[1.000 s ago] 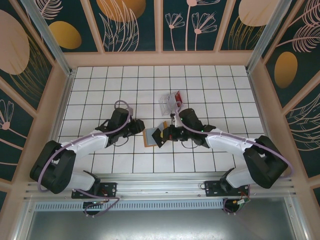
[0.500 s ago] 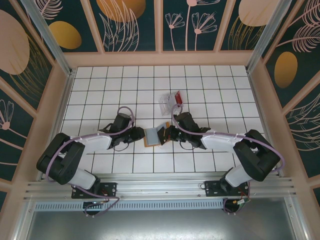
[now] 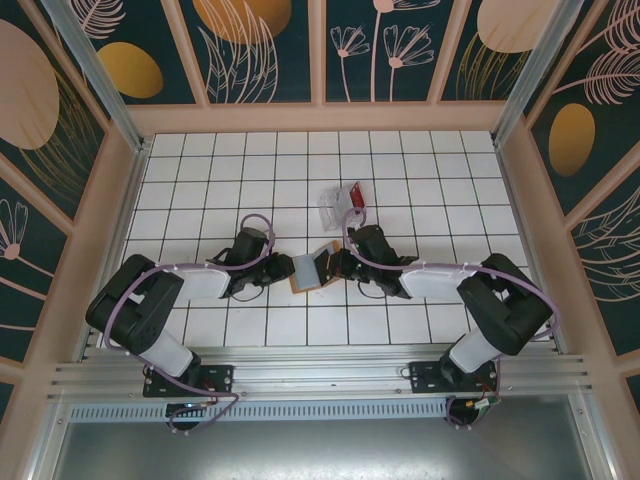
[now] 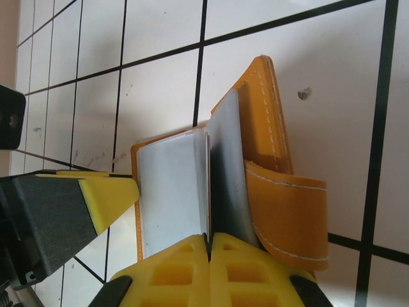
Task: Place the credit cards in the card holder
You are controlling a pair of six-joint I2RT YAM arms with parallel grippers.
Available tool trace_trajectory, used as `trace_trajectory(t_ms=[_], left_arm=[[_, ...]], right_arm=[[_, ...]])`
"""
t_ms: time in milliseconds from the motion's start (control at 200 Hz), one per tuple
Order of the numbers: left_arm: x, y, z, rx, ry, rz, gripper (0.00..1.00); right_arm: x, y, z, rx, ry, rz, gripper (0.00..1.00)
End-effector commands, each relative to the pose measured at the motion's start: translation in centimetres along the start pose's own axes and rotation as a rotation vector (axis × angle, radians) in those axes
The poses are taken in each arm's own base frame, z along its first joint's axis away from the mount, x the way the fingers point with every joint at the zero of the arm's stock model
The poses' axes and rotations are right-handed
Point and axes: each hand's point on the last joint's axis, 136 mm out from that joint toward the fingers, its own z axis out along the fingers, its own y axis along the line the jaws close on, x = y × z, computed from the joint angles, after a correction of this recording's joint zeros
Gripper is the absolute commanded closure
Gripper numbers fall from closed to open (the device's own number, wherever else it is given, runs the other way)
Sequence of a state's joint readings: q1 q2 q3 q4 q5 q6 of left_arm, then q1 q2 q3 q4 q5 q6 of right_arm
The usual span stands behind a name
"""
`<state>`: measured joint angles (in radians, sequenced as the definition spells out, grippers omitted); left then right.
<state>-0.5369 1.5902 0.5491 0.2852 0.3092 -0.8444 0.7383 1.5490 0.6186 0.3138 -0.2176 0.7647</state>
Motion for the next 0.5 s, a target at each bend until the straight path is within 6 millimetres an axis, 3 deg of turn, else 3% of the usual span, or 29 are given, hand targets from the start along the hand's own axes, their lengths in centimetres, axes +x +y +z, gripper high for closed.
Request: trace_trajectory(t_ms=[0, 285, 495], left_arm=[[1.66, 1.32, 0.99, -0.035, 0.052, -0.015, 0.71], [1.65, 1.62, 1.14, -0.047, 0.050, -0.014, 0.71], [1.68, 1.71, 1.24, -0.055, 0.056, -0.008, 0.71]], right_arm=[[0.64, -0.06, 0.50, -0.036, 0.018, 0.001, 1.00], [0.51, 0.74, 0.42, -0.088, 0.015, -0.029, 1.00], [0.68, -0.19, 0.84, -0.091, 0.025, -0.038, 1.00]])
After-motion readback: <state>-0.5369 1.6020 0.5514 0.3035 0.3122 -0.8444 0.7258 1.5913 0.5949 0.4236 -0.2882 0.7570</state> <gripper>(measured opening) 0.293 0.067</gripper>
